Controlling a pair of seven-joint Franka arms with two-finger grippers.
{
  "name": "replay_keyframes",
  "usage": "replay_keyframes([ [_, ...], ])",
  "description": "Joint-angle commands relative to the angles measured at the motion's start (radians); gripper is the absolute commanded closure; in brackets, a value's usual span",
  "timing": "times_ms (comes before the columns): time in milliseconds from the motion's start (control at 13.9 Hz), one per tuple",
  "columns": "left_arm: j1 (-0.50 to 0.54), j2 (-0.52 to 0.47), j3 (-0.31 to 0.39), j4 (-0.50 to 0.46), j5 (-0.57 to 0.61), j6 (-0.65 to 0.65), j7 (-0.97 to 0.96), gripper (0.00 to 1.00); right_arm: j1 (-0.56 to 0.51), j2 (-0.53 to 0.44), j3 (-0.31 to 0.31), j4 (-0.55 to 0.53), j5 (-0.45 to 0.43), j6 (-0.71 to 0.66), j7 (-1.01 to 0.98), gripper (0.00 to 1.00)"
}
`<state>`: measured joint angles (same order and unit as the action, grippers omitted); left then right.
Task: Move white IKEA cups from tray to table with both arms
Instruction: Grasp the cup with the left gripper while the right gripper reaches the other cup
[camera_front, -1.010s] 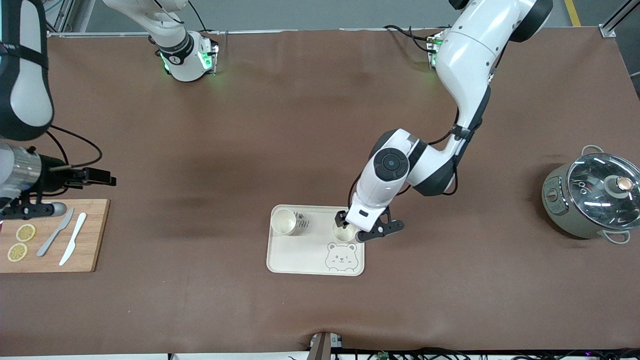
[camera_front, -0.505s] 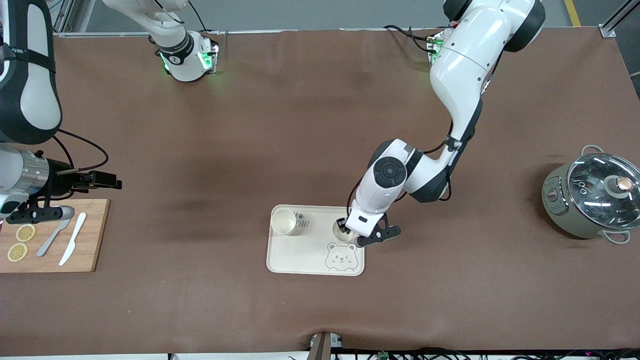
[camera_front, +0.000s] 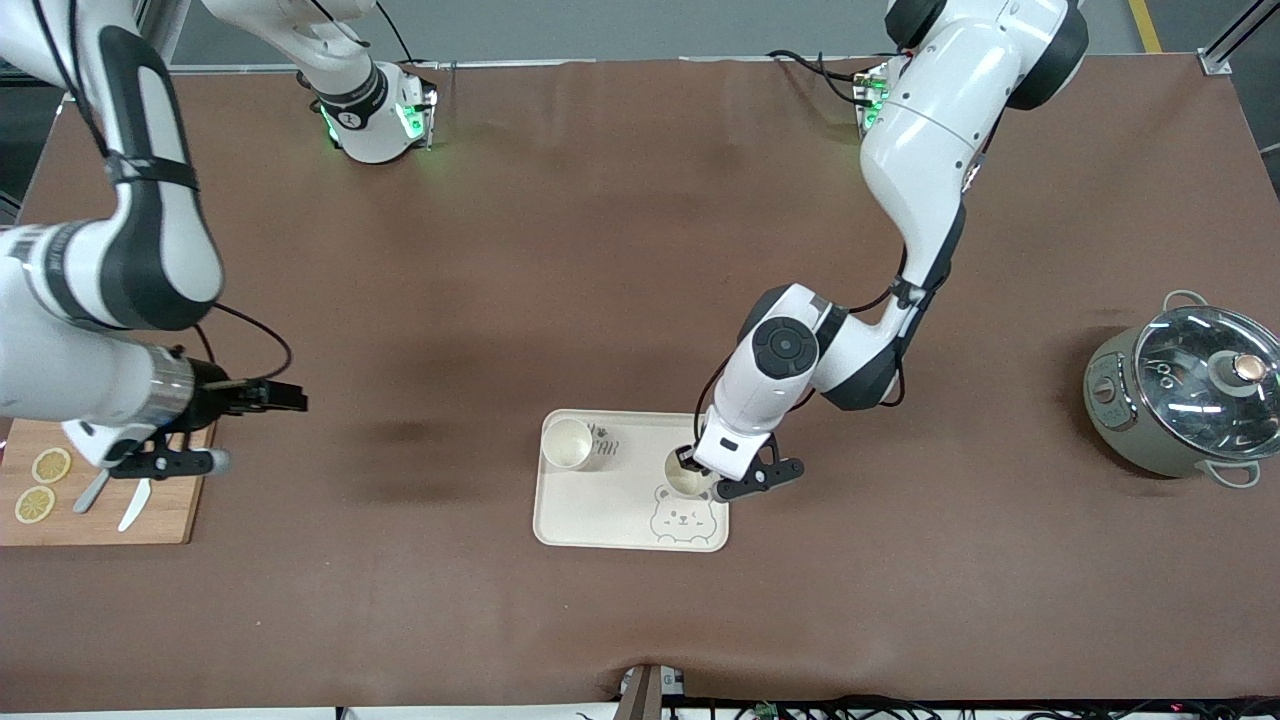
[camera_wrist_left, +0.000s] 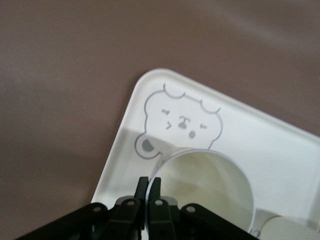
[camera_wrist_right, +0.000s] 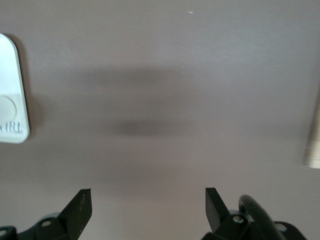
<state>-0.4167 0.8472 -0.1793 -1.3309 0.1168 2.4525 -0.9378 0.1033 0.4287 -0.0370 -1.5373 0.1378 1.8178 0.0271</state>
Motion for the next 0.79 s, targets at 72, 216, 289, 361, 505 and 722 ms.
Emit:
replay_keyframes([
  [72,0.071,-0.108,-0.009,-0.027,-0.012,-0.023,-0.006,1.00,0.123,0.028,-0.004,0.013,0.009,0.041,0.210,0.00],
  [216,0.114,-0.146,-0.011,-0.030,-0.014,-0.055,-0.009,1.00,0.176,0.053,-0.004,0.013,0.011,0.089,0.331,0.00],
  [289,0.131,-0.167,-0.017,-0.043,-0.017,-0.087,-0.018,1.00,0.208,0.065,-0.004,0.013,0.011,0.106,0.382,0.00],
  [361,0.143,-0.200,-0.016,-0.075,-0.017,-0.122,-0.024,1.00,0.239,0.074,-0.004,0.013,0.011,0.126,0.430,0.00],
  [505,0.200,-0.262,-0.017,-0.170,-0.017,-0.132,-0.021,1.00,0.282,0.107,-0.004,0.013,0.011,0.187,0.528,0.00],
  [722,0.301,-0.339,-0.016,-0.321,-0.009,-0.130,-0.009,1.00,0.349,0.160,-0.004,0.016,0.010,0.202,0.663,0.00],
])
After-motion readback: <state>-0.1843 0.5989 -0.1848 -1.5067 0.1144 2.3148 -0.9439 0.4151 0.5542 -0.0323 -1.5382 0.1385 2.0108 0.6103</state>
